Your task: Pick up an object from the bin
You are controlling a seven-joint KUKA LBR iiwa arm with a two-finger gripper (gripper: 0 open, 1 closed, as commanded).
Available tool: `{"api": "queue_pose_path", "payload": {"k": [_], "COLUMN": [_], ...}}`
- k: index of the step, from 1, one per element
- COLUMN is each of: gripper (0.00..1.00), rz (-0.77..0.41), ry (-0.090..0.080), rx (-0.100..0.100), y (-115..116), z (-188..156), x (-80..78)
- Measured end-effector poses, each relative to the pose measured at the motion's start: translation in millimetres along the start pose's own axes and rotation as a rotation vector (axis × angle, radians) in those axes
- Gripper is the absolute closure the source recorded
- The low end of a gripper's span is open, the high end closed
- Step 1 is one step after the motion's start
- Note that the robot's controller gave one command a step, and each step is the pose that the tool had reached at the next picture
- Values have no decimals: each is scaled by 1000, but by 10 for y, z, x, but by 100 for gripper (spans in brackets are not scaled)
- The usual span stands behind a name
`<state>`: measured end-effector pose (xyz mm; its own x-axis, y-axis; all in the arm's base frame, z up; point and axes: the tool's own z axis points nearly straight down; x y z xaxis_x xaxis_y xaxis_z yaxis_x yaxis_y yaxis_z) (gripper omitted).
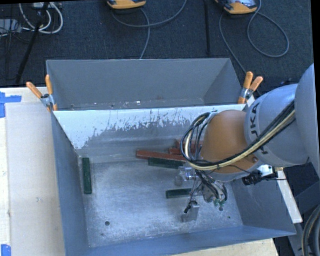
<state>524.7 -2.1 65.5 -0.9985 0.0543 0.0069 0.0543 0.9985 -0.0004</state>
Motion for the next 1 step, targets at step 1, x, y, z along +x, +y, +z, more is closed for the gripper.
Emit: {"api": "queue_pose_path", "payload": {"k": [1], "gripper": [0], "rz": [-11], "ry": [-9], "rx": [-1], "y": [74], "z": [-358], "x": [-47]}}
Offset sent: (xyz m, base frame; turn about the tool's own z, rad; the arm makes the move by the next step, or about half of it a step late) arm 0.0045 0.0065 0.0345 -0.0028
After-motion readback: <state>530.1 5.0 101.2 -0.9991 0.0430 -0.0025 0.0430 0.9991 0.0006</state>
